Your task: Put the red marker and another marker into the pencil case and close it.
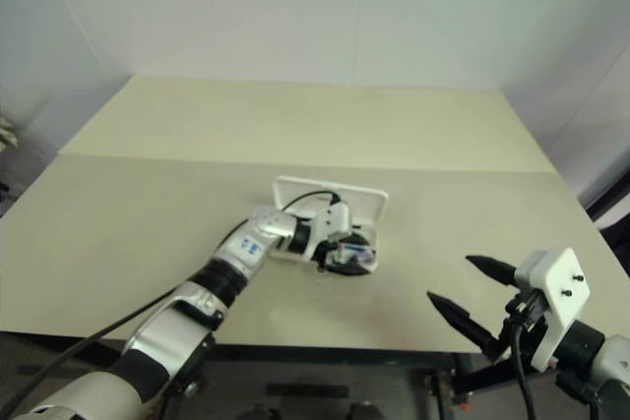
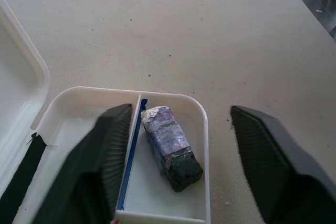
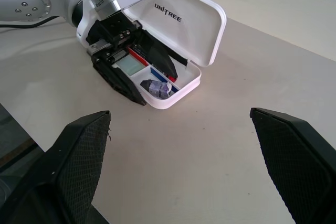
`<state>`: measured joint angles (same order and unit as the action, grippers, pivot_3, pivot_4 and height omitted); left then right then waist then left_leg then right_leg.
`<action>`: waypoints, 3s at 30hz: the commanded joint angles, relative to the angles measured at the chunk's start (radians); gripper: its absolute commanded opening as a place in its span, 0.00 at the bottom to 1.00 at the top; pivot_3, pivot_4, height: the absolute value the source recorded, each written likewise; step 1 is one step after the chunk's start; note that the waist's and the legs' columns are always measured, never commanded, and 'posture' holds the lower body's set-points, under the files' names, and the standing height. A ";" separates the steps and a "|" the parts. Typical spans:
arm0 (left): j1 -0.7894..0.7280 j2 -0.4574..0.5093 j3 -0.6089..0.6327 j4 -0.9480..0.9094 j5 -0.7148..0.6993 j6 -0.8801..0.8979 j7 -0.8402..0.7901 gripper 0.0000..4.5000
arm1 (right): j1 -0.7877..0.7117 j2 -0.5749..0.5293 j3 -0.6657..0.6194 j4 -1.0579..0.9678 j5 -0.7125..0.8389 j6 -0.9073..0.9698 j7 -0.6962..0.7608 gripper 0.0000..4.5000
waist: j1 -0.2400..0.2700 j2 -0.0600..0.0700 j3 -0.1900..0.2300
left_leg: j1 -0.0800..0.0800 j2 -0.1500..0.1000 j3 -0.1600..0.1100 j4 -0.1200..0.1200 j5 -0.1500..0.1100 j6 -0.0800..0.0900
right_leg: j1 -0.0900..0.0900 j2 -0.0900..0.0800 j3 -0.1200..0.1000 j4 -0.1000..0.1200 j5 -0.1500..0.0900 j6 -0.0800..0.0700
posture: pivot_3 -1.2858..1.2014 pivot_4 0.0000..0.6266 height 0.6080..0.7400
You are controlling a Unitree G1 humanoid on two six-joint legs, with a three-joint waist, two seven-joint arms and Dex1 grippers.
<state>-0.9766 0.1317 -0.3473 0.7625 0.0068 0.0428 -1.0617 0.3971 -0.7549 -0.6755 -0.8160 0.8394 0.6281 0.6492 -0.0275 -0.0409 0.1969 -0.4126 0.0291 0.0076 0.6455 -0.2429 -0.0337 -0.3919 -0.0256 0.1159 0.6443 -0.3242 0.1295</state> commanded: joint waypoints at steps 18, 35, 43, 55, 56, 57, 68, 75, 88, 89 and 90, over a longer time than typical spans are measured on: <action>-0.036 0.127 0.208 -0.299 -0.286 0.169 -0.248 1.00 | 0.027 -0.010 -0.034 -0.018 -0.020 -0.032 0.034 1.00 | 0.000 0.000 0.000 | 0.000 0.001 0.000 -0.001 0.000 0.000 | 0.000 0.000 0.000 0.000 0.000 -0.001 | 0.52 0.24 1.00; -0.312 0.203 0.322 0.282 -0.222 -0.021 -0.251 0.01 | -0.087 -0.054 -0.045 0.085 -0.034 -0.090 0.123 1.00 | 0.000 0.000 0.000 | -0.002 0.000 -0.001 0.000 -0.001 0.000 | -0.001 0.000 -0.001 -0.002 0.000 0.000 | 0.52 0.24 1.00; -0.442 0.221 0.372 0.507 -0.152 -0.042 -0.021 0.01 | -0.103 -0.053 -0.044 0.108 -0.059 -0.103 0.121 1.00 | -0.001 0.000 0.000 | -0.005 0.000 -0.002 0.000 -0.001 0.001 | -0.003 0.000 -0.002 -0.002 0.000 0.000 | 0.52 0.24 1.00; -0.431 0.216 0.372 0.587 -0.037 0.158 0.038 0.01 | -0.095 -0.032 -0.039 0.094 -0.081 -0.111 0.103 1.00 | 0.000 0.000 0.000 | -0.007 0.000 -0.002 0.001 -0.001 0.000 | -0.006 0.000 -0.003 -0.001 0.000 0.001 | 0.52 0.24 1.00; -0.430 0.217 0.372 0.586 -0.032 0.164 0.019 0.01 | -0.094 -0.031 -0.040 0.094 -0.081 -0.111 0.103 1.00 | 0.000 0.000 0.000 | -0.007 0.000 -0.002 0.000 -0.001 0.000 | -0.006 0.000 -0.003 -0.001 0.000 0.001 | 0.52 0.24 1.00; -0.429 0.222 0.365 0.584 -0.022 0.171 -0.026 0.01 | -0.092 -0.030 -0.042 0.093 -0.082 -0.111 0.102 1.00 | 0.000 0.000 0.000 | -0.007 -0.001 -0.002 0.000 -0.001 0.000 | -0.006 0.000 -0.003 -0.001 0.000 0.001 | 0.52 0.24 1.00; -0.417 0.270 0.227 0.567 0.128 0.119 -0.403 0.01 | -0.091 -0.035 -0.036 0.100 -0.087 -0.121 0.107 1.00 | 0.000 0.000 0.000 | -0.007 0.000 -0.002 0.001 -0.001 0.000 | -0.006 0.000 -0.003 -0.001 0.000 0.001 | 0.52 0.24 1.00; -0.413 0.239 0.154 0.557 0.204 0.001 -0.396 0.01 | -0.129 -0.057 0.001 0.142 -0.108 -0.132 0.138 1.00 | 0.000 0.000 0.000 | -0.007 0.000 -0.002 0.001 -0.001 0.000 | -0.006 0.000 -0.003 0.000 0.000 0.001 | 0.52 0.24 1.00; -0.432 0.177 0.060 0.574 0.335 -0.175 -0.206 0.01 | -0.224 -0.107 0.008 0.336 -0.103 -0.202 0.329 1.00 | 0.000 0.000 0.000 | -0.007 -0.001 -0.002 0.003 0.000 0.000 | -0.005 0.000 -0.003 0.001 0.001 0.002 | 0.52 0.24 1.00; -0.431 0.174 0.049 0.576 0.347 -0.190 -0.208 0.01 | -0.230 -0.111 0.012 0.347 -0.111 -0.208 0.338 1.00 | 0.000 0.000 0.000 | -0.007 -0.001 -0.002 0.003 0.000 0.000 | -0.005 0.000 -0.003 0.002 0.001 0.002 | 0.52 0.24 1.00; -0.431 0.171 0.040 0.576 0.355 -0.203 -0.213 0.01 | -0.237 -0.115 0.017 0.357 -0.118 -0.211 0.342 1.00 | 0.000 0.000 0.000 | -0.006 -0.001 -0.002 0.003 0.000 0.000 | -0.004 0.000 -0.002 0.002 0.001 0.002 | 0.52 0.24 1.00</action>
<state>-1.4089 0.3109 -0.2726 1.3419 0.3192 -0.1428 -1.2803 0.1721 -0.8521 -0.6419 -0.4625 0.7244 0.4403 0.9727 -0.0276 -0.0410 0.1970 -0.4176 0.0282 0.0057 0.6486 -0.2432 -0.0334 -0.3953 -0.0254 0.1135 0.6461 -0.3235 0.1314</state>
